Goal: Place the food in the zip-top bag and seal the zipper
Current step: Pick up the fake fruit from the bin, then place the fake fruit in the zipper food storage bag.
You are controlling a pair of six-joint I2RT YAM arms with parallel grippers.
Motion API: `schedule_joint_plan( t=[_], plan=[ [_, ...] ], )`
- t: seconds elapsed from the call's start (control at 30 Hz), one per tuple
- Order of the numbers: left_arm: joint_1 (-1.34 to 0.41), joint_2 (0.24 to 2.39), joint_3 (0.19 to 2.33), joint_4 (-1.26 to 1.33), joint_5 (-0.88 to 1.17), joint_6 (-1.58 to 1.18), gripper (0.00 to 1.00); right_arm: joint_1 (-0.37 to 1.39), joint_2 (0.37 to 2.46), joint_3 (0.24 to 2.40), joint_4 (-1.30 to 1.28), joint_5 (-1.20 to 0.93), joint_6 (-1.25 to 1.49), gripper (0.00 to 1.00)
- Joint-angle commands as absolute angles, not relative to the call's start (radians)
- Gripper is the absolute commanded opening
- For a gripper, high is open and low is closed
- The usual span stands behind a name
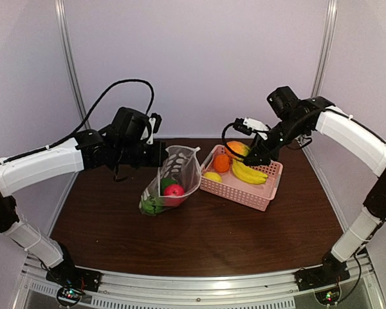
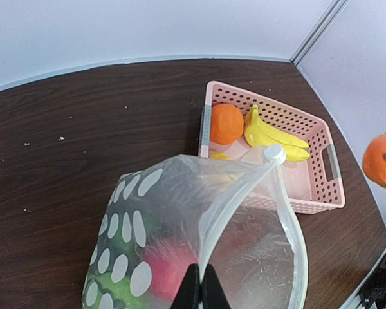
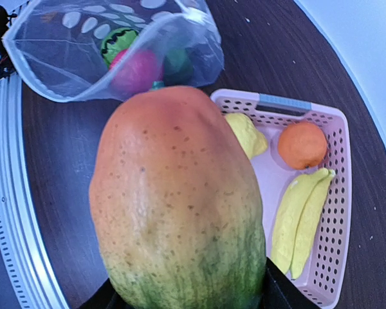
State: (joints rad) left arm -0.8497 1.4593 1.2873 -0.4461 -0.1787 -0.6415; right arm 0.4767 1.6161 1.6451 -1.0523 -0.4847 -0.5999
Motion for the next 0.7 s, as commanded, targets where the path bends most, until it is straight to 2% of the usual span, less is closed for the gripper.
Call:
schedule_joint_plan(
  t=[0.0,0.3,0.47,0.67],
  plan=[
    [-0.842,1.478,1.284,-0.385,-0.157,-0.663,0.00,0.595,1.598,1.675,-1.013,-0.512,-0.527,0.33],
    [-0.842,1.477,1.292,-0.380,-0.130,-0.670,0.00,0.750,1.659,1.768,-0.918,-0.540,-0.471,0.35],
    [-0.842,1.468,1.290,-0.379,-0.124,-0.672,0.00,0.762,1.705,1.751,-0.745,-0.616,-0.349,0.35],
    [-0.842,1.440,1.278,-0.379,-0.128,-0.686,0.00,0.762,1.826,1.807,-0.699,-0.773,-0.221,0.39]
  ],
)
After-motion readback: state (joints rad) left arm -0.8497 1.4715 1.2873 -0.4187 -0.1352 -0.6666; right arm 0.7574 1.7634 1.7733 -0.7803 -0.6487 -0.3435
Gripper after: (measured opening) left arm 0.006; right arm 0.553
